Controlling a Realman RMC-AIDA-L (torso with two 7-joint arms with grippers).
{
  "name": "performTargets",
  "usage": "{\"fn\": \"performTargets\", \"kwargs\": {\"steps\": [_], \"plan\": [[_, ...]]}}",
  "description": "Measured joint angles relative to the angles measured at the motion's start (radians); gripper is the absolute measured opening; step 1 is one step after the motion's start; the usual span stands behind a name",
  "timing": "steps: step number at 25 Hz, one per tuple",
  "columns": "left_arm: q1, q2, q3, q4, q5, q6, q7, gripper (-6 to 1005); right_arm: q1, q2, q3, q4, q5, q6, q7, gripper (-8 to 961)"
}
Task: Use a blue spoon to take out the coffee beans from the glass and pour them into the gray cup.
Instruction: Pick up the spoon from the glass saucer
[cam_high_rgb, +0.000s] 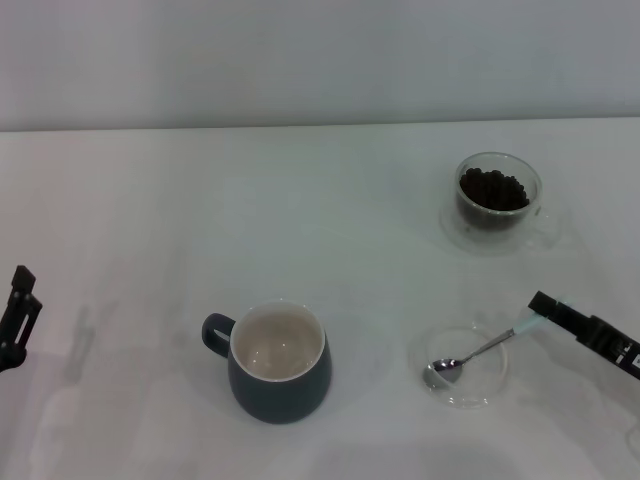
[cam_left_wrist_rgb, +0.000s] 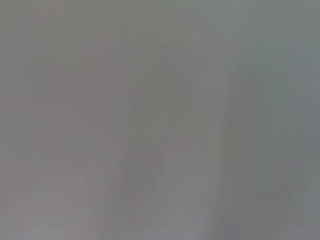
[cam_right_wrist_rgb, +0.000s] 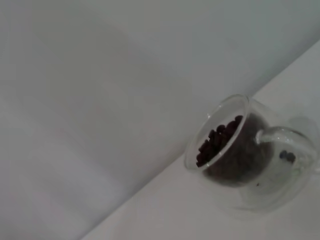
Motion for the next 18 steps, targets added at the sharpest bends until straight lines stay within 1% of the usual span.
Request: {"fn": "performTargets", "kwargs": {"steps": [6,15,18], "plan": [[0.006,-0.001,-0.001,-0.008,-0.002,0.0,0.0,733,0.002,0.0,0.009,-0.006,0.029,-0.021,0.002,163],[0.005,-0.002,0.0,-0.01,-0.001,0.0,0.0,729,0.032,0.0,0.009,-0.024,0.048,-0.057,0.013,155],[0.005,-0.002,0.001,-0.011,0.0,0.0,0.0,729,0.033,-0.004,0.011,-0.041,0.061,-0.07,0.013,152]]}}
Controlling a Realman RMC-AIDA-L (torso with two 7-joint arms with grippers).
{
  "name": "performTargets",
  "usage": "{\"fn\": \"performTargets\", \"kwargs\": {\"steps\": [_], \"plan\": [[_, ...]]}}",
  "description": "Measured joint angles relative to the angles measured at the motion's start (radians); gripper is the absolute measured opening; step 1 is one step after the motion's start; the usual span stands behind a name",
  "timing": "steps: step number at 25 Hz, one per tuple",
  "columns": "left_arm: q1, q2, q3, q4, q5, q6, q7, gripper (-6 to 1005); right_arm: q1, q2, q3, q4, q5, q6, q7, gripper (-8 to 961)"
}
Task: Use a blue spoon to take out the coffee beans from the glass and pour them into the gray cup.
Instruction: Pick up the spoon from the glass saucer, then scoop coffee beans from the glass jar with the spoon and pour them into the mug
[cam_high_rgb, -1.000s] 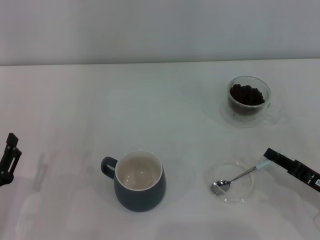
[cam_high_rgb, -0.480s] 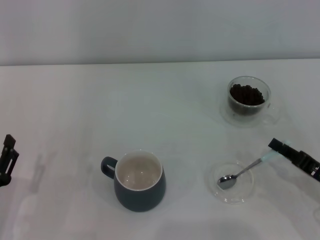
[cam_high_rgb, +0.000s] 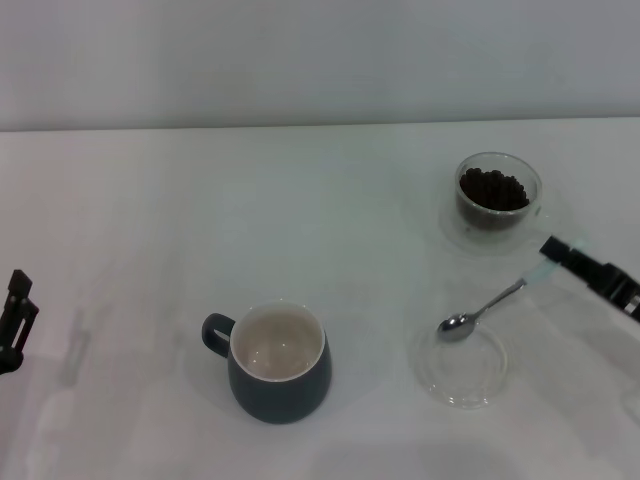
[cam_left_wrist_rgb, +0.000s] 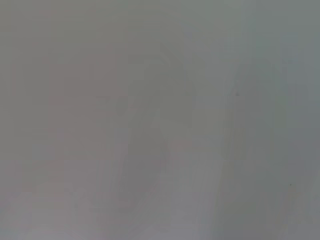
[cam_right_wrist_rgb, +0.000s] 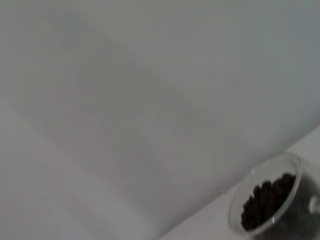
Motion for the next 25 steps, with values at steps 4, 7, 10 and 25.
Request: {"fn": "performTargets", "kwargs": {"steps": [4,7,10,25], "plan": [[0.0,0.001,0.0,-0.002,-0.001,0.0,0.0,729,-0.01,0.001,0.017,-0.074,0.038,-0.019,-0.008,148],[-0.003,0.001,0.0,-0.003,-0.001,0.0,0.001,729,-0.008,0.003,0.022,-0.148,0.088,-0.042,-0.028,147],[-0.005,0.001,-0.001,-0.003,-0.001,0.0,0.002,729,0.015,0.002,0.022,-0.219,0.142,-0.046,-0.072,147],[-0.016,0.0,-0.001,-0.003,-0.015,-0.006,0.001,730,0.159,0.005,-0.045,-0.371,0.063,0.117,-0.401,147]]}}
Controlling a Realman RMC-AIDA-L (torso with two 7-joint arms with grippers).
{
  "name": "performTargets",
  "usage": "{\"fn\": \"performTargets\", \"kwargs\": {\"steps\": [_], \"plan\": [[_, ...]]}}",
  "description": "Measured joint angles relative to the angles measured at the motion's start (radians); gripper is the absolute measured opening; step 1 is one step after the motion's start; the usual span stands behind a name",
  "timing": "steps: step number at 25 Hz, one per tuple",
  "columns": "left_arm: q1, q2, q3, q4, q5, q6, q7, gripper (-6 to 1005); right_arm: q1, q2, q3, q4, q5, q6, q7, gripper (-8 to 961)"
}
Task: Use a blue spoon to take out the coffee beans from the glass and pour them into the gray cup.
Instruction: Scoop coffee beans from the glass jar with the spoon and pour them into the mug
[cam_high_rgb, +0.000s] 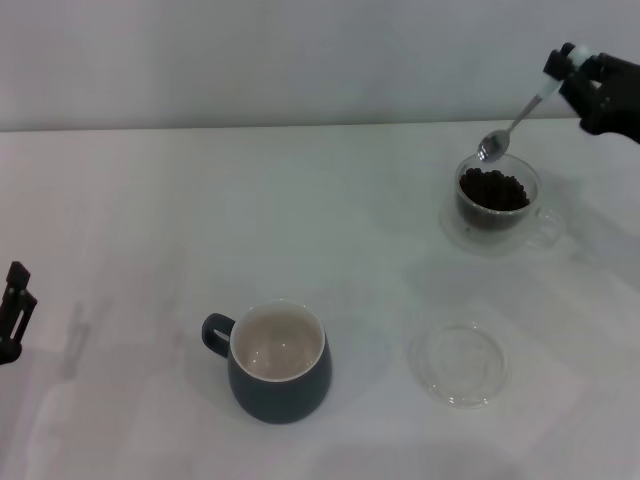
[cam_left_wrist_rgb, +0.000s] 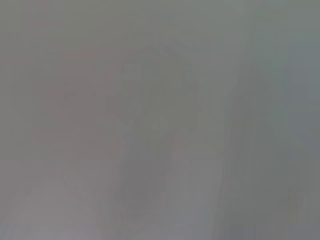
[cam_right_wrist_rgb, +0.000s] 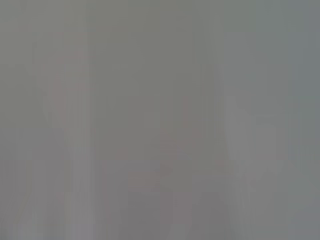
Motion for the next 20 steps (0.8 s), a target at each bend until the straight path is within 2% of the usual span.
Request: {"fn": "performTargets", "kwargs": {"steps": [11,20], "plan": [[0.0,0.0,0.0,-0.011,-0.006,-0.004,0.006,729,-0.015,-0.002,-0.023,-0.001,-0.042,0.113,-0.041,148],[-0.001,0.0,0.0,-0.012,-0.006,-0.005,0.007,729,-0.017,0.003,-0.023,0.033,-0.052,0.141,-0.033,148]]}}
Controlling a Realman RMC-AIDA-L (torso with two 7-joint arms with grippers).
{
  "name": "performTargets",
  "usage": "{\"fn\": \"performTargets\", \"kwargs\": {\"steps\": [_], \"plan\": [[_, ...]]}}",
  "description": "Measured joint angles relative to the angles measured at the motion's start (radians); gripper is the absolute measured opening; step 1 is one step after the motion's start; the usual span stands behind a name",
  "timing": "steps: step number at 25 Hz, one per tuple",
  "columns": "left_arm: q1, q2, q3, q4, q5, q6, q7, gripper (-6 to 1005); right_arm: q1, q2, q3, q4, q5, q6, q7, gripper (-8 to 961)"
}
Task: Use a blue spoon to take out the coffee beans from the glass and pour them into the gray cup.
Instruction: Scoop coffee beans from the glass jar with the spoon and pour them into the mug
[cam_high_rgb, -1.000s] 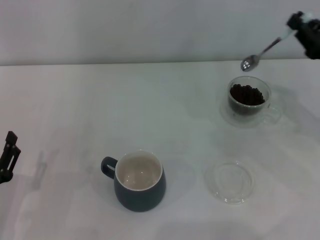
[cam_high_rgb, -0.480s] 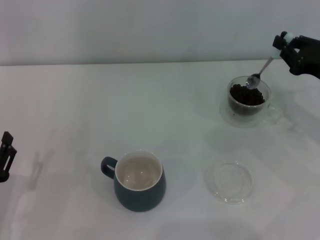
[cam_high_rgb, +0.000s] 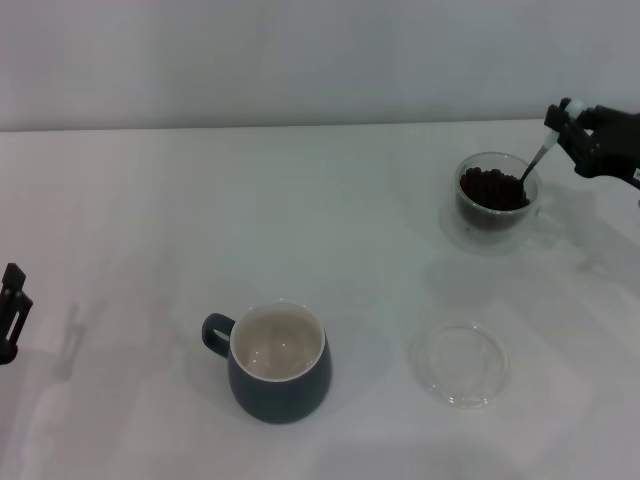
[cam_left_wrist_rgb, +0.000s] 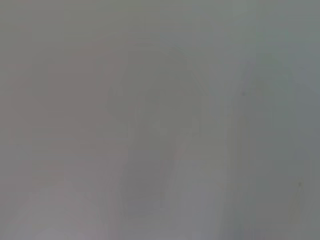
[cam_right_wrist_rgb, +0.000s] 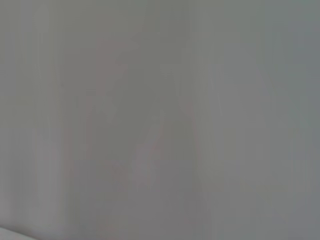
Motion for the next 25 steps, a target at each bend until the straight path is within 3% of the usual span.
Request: {"fn": "performTargets", "kwargs": {"steps": [16,25], "plan": [[0.005,0.0,0.005,0.0,0.0,0.0,-0.001,730,0.0,0.002,0.012,0.055,0.069,0.131,0.412,147],[0.004,0.0,0.006,-0.001,0.002,0.0,0.0,730,-0.011,-0.002,0.014,0.093,0.141,0.128,0.551,148]]}}
